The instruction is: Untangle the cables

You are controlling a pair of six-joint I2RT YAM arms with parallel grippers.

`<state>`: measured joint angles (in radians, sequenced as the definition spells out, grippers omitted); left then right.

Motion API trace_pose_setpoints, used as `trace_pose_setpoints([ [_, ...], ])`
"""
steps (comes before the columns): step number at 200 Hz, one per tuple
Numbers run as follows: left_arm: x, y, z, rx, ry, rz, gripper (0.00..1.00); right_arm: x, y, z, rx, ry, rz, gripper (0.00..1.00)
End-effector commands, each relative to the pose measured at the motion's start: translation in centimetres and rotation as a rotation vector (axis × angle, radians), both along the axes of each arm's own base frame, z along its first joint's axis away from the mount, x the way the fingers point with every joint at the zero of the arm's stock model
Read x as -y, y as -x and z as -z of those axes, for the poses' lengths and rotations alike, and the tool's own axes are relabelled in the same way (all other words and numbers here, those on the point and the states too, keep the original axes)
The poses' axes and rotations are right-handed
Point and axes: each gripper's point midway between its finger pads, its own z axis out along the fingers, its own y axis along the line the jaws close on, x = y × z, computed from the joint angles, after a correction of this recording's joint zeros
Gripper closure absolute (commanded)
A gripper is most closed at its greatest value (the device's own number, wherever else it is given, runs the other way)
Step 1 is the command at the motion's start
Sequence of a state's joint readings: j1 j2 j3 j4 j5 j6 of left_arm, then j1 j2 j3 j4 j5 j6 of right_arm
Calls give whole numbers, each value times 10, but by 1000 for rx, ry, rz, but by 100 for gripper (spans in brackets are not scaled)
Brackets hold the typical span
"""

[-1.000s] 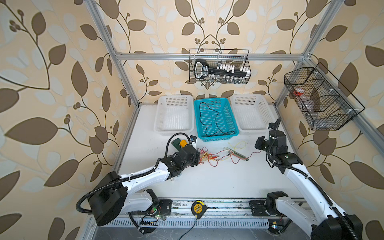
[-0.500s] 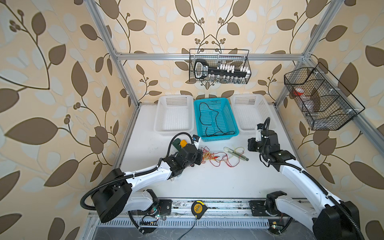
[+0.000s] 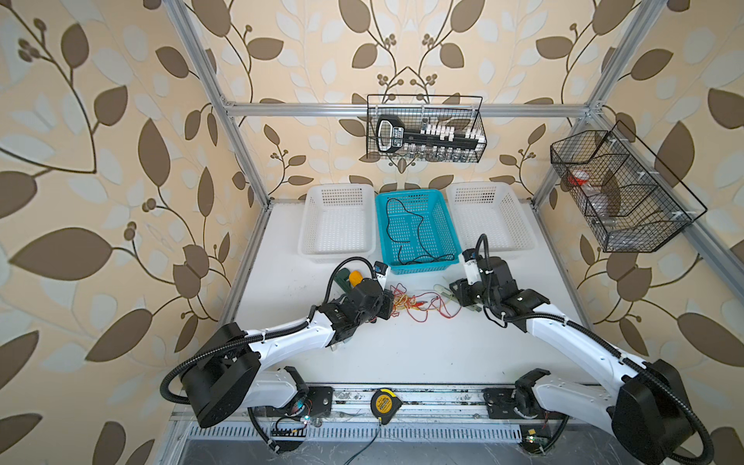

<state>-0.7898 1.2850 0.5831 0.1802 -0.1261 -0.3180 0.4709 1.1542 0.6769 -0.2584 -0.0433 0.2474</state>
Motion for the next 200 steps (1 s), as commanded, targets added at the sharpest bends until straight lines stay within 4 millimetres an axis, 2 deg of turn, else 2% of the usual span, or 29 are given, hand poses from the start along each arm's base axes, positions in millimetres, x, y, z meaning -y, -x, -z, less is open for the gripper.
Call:
trace_pose_setpoints([
  [1,8,-10,-19,36,55,2,100,-23,13,8,-24,8,-86,64],
  [30,7,-10,-18,36,49,0,100,-32,19,21,-47,28,-100,64],
  [96,1,-10,-16,40,36,-19,100,-13,20,46,-89,138,-31,65],
  [114,1,-10,-15,39,36,-20,100,-12,21,48,-93,142,-30,74],
  [132,1,-10,-14,39,30,-23,100,-14,22,50,-105,140,-45,89],
  [155,0,-10,-15,43,38,-30,100,-17,21,48,-109,138,-56,100],
  [169,-2,-10,-15,48,38,-38,100,-16,17,42,-94,141,-40,100],
  [200,-9,-10,-12,46,24,-67,100,-3,6,6,20,144,35,100],
])
